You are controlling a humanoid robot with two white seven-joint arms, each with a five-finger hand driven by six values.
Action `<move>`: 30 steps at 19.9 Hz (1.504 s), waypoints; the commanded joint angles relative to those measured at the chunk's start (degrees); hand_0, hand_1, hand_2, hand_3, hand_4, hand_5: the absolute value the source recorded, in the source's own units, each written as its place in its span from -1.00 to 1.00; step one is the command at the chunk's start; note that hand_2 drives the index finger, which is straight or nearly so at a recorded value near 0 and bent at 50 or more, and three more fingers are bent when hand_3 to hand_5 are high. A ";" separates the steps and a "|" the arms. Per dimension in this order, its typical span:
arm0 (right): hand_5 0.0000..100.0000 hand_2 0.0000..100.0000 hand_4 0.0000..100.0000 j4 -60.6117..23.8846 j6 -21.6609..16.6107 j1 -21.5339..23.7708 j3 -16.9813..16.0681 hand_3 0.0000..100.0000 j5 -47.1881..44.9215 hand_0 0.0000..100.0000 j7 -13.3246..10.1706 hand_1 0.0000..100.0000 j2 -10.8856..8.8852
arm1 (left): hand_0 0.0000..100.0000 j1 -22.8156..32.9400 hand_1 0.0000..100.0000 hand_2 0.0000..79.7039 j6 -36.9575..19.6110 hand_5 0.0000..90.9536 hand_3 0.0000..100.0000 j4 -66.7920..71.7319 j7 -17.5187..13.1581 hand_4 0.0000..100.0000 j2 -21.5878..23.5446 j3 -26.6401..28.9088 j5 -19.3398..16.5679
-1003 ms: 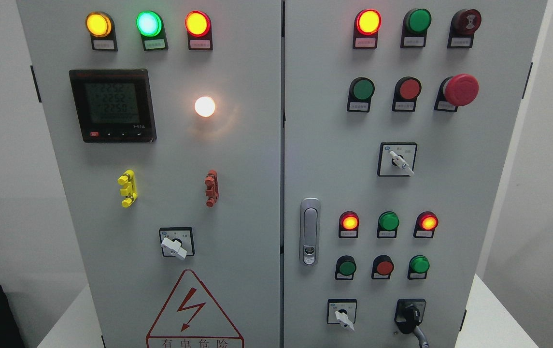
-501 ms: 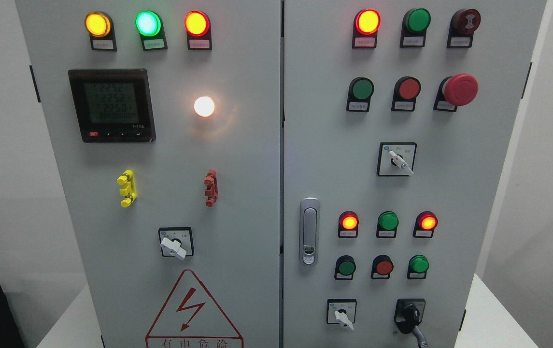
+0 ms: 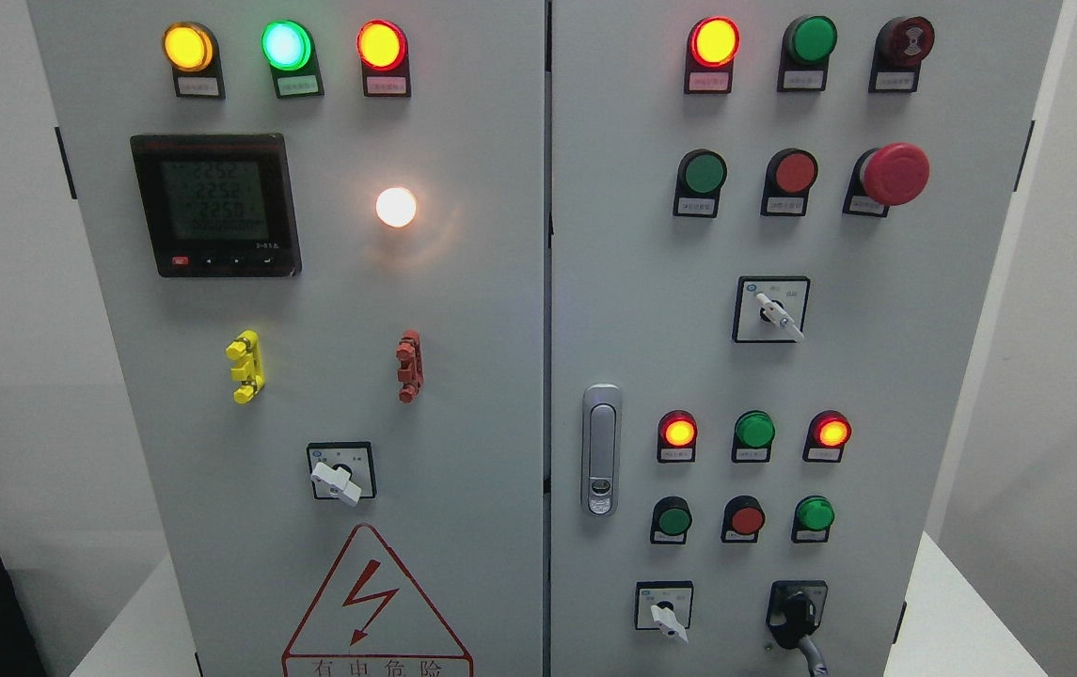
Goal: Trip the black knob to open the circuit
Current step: 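Twist the black knob with the right hand fingers, then release the black knob and pull the right hand back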
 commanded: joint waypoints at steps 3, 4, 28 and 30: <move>0.93 -0.95 1.00 -4.17 -1.10 -1.64 2.70 1.00 0.02 -1.00 1.64 -0.97 0.17 | -0.76 -0.14 -0.22 -1.00 -0.12 -1.00 -1.00 -0.01 0.01 -1.00 0.00 0.07 0.14; 0.93 -0.95 1.00 -4.43 -1.10 -1.64 2.70 1.00 0.02 -1.00 1.64 -0.97 0.17 | -0.76 -0.14 -0.22 -1.00 -0.12 -1.00 -1.00 -0.01 0.01 -1.00 0.00 0.07 0.14; 0.93 -0.95 1.00 -5.13 -1.10 -1.38 2.70 1.00 0.02 -1.00 1.46 -0.97 -0.18 | -0.76 -0.14 -0.22 -1.00 -0.03 -1.00 -1.00 -0.01 0.01 -1.00 -0.09 0.07 0.14; 0.93 -0.95 1.00 -5.13 -1.10 -1.29 2.53 1.00 0.02 -1.00 1.46 -0.97 -0.27 | -0.76 -0.14 -0.22 -1.00 -0.12 -1.00 -1.00 -0.01 0.01 -1.00 0.00 0.07 0.14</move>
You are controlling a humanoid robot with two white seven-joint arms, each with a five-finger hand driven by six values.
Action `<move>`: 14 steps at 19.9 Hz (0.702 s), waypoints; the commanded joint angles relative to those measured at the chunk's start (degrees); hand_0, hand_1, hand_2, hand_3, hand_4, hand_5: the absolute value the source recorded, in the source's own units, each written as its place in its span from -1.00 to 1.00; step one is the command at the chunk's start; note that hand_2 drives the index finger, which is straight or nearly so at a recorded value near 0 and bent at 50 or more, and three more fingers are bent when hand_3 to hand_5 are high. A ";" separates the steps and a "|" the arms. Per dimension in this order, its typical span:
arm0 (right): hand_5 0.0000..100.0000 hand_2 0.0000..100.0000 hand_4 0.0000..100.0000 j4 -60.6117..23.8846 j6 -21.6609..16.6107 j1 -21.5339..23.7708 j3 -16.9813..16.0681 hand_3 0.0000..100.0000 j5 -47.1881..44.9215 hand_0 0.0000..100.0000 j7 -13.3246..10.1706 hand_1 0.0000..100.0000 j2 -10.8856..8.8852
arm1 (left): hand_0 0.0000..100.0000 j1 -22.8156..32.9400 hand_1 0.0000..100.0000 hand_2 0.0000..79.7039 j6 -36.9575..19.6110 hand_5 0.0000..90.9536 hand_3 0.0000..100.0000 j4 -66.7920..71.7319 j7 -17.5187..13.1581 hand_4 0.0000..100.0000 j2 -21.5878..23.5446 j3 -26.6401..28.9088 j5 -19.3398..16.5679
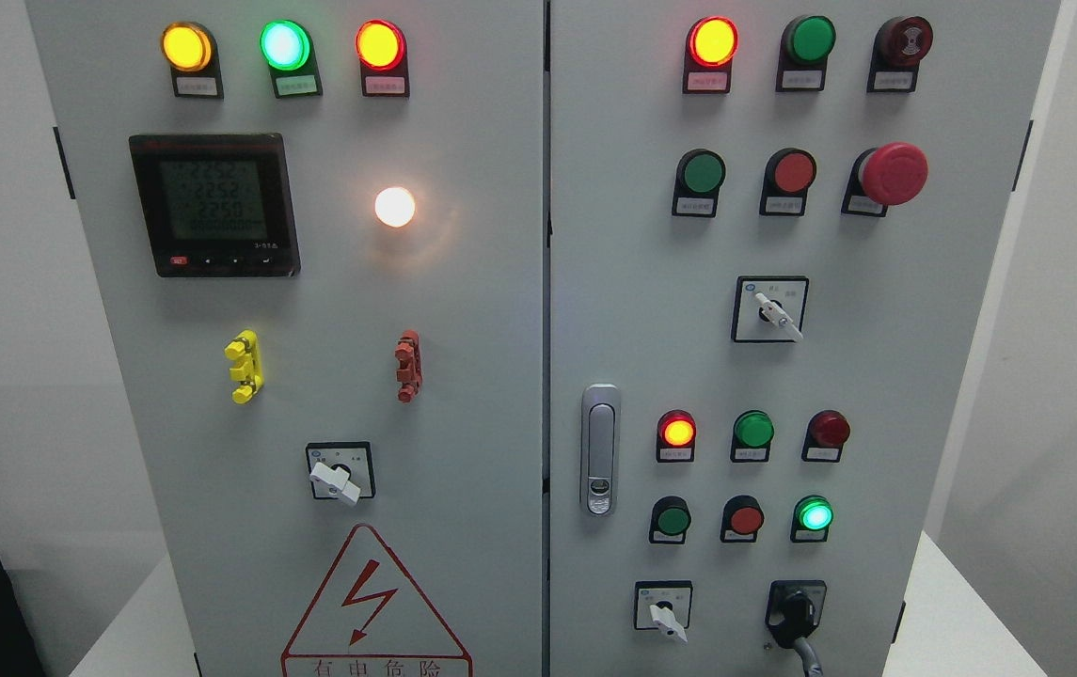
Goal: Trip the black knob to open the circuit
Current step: 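Release the black knob and pull the right hand back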
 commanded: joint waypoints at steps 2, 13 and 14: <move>0.93 -0.95 1.00 -5.15 -1.28 -1.09 2.00 1.00 0.03 -1.00 1.76 -0.97 -0.31 | -0.76 -0.14 -0.22 -1.00 -0.12 -1.00 -1.00 -0.01 0.01 -1.00 -0.09 0.07 0.14; 0.92 -0.95 1.00 -5.06 -1.28 -0.65 0.42 1.00 0.03 -1.00 1.67 -0.95 -1.37 | -0.76 -0.14 -0.22 -1.00 -0.12 -1.00 -1.00 -0.01 0.01 -1.00 0.00 0.07 0.14; 0.92 -0.95 1.00 -5.06 -1.28 -0.65 0.07 1.00 0.03 -1.00 1.67 -0.95 -1.55 | -0.76 -0.14 -0.22 -1.00 -0.12 -1.00 -1.00 -0.01 0.01 -1.00 -0.09 0.07 0.14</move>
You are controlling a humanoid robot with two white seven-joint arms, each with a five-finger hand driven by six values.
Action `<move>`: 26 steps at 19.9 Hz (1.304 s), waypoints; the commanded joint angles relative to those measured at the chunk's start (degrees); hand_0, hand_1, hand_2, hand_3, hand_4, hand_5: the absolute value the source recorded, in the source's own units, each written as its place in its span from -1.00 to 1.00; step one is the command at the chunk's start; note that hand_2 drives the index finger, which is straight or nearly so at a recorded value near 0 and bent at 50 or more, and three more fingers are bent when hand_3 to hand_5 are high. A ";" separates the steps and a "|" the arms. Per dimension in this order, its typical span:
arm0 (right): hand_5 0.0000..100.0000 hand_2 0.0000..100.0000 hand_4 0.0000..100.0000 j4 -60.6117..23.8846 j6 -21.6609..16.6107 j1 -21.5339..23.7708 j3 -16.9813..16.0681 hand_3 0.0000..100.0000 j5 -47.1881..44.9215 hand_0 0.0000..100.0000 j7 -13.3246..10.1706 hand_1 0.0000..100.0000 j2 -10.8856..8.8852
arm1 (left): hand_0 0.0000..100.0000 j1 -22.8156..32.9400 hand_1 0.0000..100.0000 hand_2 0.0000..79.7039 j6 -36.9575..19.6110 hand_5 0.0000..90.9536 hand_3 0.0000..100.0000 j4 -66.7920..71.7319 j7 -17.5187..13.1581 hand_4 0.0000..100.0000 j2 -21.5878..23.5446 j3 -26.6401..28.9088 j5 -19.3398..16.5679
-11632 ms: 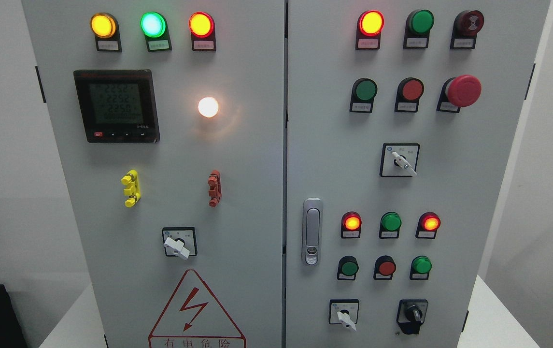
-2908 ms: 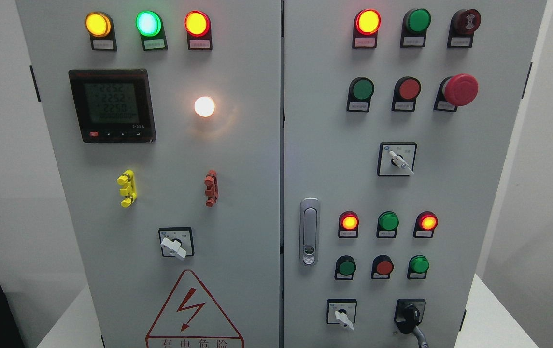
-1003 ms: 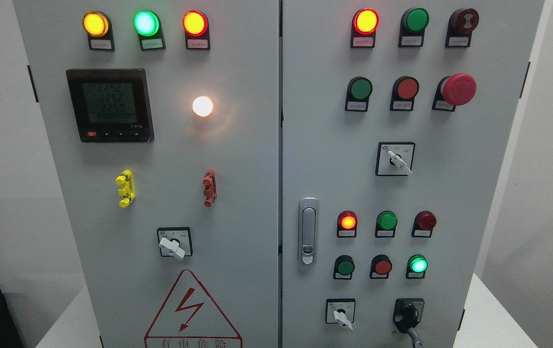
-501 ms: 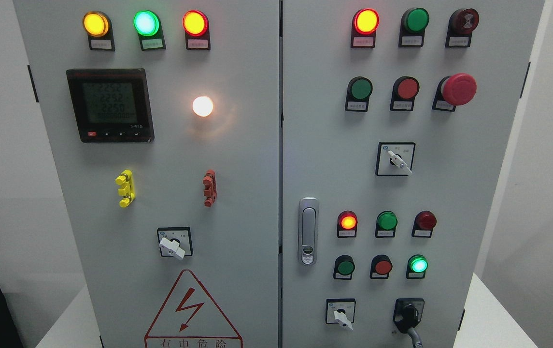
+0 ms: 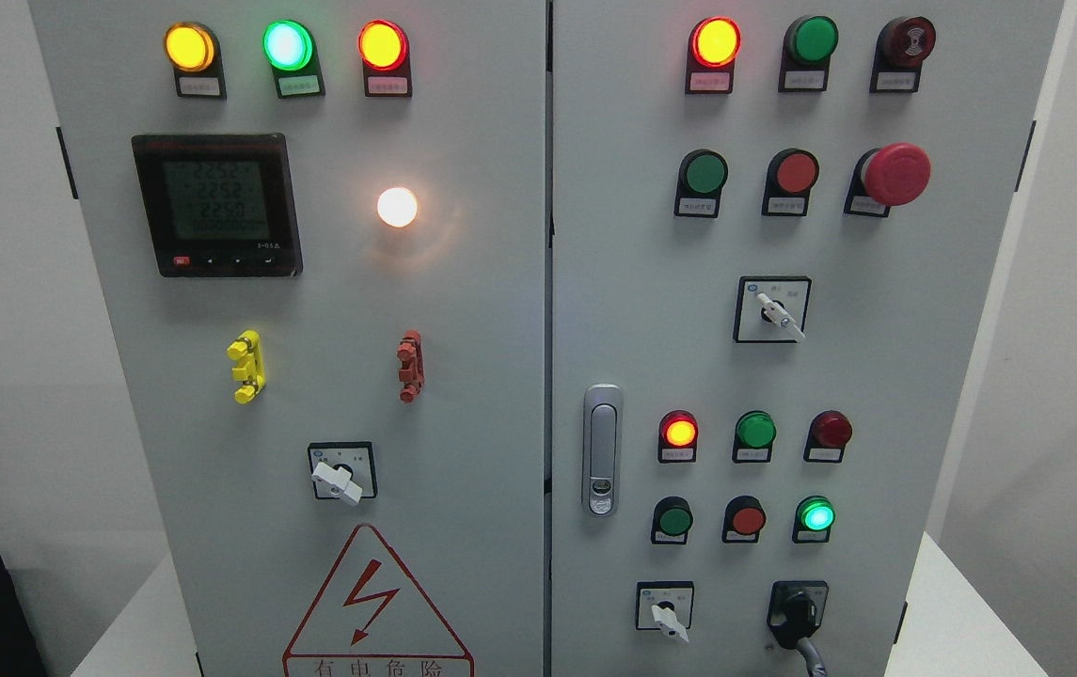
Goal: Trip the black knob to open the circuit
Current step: 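Release the black knob and pull the right hand back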
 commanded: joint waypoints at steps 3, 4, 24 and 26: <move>0.92 -0.95 1.00 -4.99 -1.28 -0.63 0.04 1.00 0.04 -1.00 1.75 -0.95 -0.80 | -0.76 -0.14 -0.22 -1.00 -0.03 -1.00 -1.00 -0.01 0.01 -1.00 -0.09 0.07 0.14; 0.92 -0.95 1.00 -4.90 -1.28 -0.55 -0.14 1.00 0.04 -1.00 1.75 -0.95 -1.06 | -0.76 -0.14 -0.22 -1.00 -0.12 -1.00 -1.00 -0.01 0.01 -1.00 -0.09 0.07 0.14; 0.92 -0.95 1.00 -4.46 -0.84 1.21 -1.11 1.00 -0.05 -1.00 1.66 -0.95 -1.15 | -0.76 -0.14 -0.22 -1.00 -0.12 -1.00 -1.00 -0.01 0.01 -1.00 0.00 0.07 0.14; 0.92 -0.95 1.00 -4.46 -0.84 1.21 -1.19 1.00 -0.05 -1.00 1.66 -0.95 -1.15 | -0.76 -0.14 -0.22 -1.00 -0.12 -1.00 -1.00 -0.01 0.01 -1.00 -0.09 0.07 0.14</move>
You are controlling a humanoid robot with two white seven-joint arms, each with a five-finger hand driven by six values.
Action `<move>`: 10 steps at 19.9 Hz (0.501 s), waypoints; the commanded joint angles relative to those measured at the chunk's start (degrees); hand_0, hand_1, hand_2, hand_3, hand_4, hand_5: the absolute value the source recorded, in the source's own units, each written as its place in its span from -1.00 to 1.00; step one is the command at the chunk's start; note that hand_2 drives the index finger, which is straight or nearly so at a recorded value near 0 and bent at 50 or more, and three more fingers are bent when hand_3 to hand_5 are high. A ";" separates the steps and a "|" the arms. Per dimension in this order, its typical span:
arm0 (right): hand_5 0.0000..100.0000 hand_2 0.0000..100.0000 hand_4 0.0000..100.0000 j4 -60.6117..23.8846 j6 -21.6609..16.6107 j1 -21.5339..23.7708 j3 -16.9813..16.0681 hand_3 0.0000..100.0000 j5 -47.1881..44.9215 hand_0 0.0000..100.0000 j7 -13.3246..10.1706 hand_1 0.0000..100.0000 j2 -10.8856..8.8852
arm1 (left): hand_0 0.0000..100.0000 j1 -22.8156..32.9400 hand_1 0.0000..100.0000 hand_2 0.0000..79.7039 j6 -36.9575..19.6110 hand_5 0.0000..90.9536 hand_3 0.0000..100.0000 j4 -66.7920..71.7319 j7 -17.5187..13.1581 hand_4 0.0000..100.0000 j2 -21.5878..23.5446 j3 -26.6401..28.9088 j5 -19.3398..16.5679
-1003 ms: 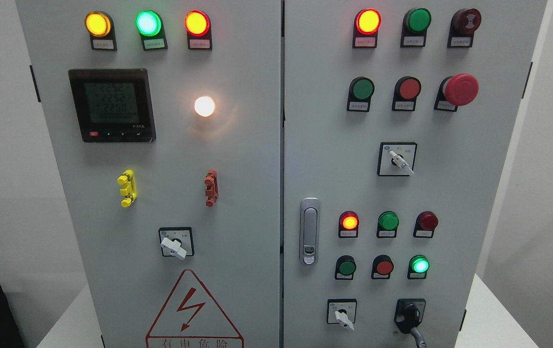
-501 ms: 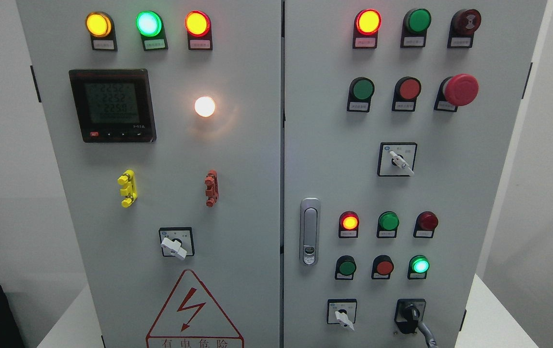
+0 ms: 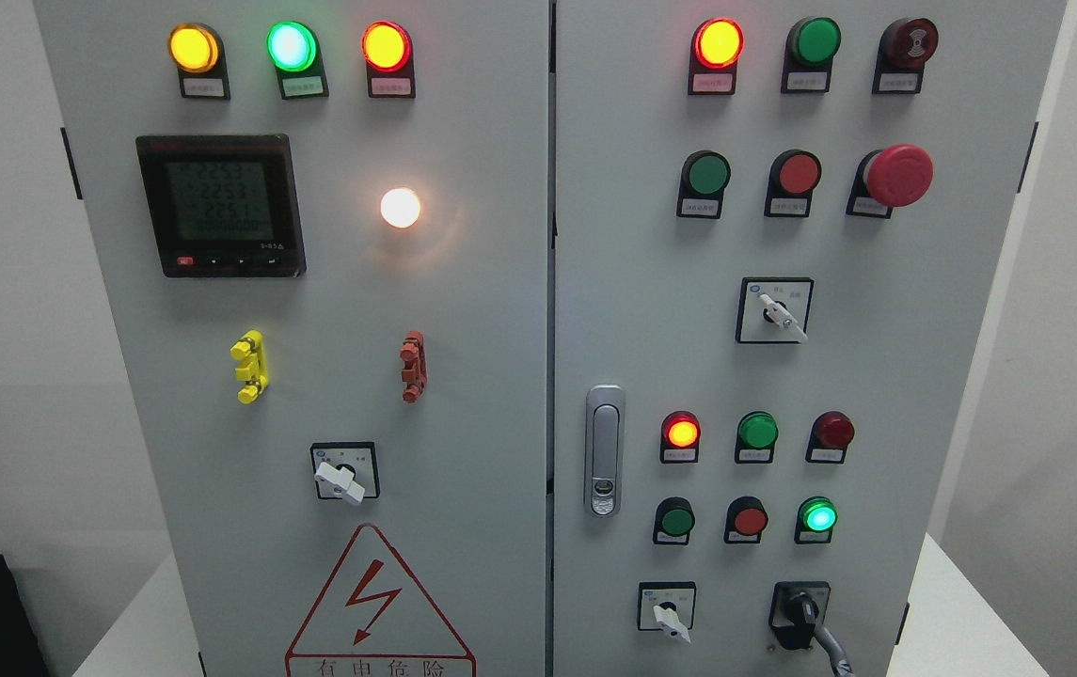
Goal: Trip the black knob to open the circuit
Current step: 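Release the black knob and pull the right hand back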
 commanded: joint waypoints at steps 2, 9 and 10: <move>0.92 -0.95 1.00 -1.59 -0.67 -0.10 0.04 1.00 -0.01 -1.00 1.27 -0.95 -0.37 | -0.76 -0.14 -0.22 -1.00 -0.12 -1.00 -1.00 -0.01 0.01 -1.00 -0.09 0.07 0.14; 0.91 -0.95 0.99 -1.50 -0.67 0.34 -1.46 1.00 -0.01 -1.00 1.27 -0.95 -1.51 | -0.76 -0.14 -0.22 -1.00 -0.12 -1.00 -1.00 -0.01 0.01 -1.00 0.00 0.07 0.14; 0.91 -0.95 0.99 -1.50 -0.67 0.43 -1.46 1.00 -0.01 -1.00 1.27 -0.95 -1.60 | -0.76 -0.14 -0.22 -1.00 -0.12 -1.00 -1.00 -0.01 0.01 -1.00 0.00 0.07 0.14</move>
